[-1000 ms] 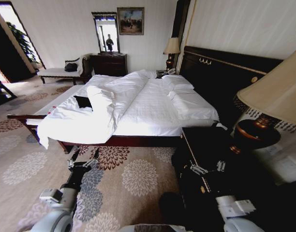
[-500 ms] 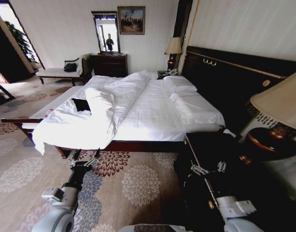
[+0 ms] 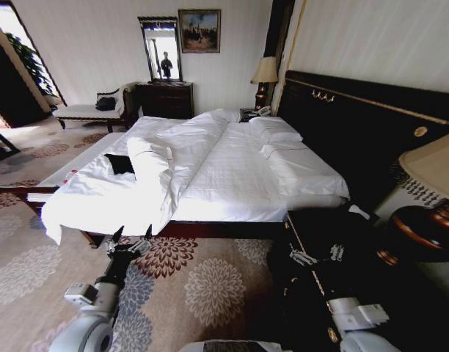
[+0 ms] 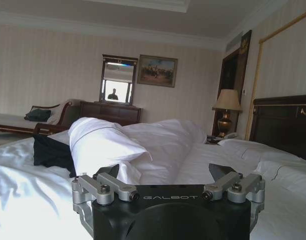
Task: Fold the clothes on the bed.
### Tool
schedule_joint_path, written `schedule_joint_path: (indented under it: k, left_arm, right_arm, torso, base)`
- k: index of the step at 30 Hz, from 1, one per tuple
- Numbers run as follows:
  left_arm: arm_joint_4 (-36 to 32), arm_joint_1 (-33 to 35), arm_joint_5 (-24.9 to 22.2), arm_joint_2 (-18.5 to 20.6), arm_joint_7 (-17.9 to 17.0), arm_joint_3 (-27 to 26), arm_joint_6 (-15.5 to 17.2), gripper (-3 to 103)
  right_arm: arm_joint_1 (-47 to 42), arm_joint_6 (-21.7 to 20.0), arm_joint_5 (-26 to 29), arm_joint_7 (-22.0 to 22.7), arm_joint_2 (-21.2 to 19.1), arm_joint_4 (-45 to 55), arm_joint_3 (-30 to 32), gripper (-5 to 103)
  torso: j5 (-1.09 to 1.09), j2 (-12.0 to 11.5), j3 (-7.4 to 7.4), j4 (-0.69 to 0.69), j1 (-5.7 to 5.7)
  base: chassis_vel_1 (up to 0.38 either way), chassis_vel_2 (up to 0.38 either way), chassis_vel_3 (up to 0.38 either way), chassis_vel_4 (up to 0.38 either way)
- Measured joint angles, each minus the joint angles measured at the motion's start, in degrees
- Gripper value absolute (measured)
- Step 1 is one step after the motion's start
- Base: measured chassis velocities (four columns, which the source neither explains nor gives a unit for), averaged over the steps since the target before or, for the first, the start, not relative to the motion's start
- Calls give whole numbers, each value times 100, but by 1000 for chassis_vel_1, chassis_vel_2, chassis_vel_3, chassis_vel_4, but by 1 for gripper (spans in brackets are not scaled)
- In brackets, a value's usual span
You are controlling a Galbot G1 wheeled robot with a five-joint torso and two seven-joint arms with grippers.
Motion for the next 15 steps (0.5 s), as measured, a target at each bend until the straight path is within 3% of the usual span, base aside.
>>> schedule_joint_path:
  k: [15]
  left_arm:
    - [23, 17, 102, -41, 16, 0, -19, 100]
  right_arm:
    - [56, -15, 20, -27, 0, -46, -10, 100]
  torso:
    - [0, 0, -1, -1, 0]
  base:
    - [-137, 131, 133, -131]
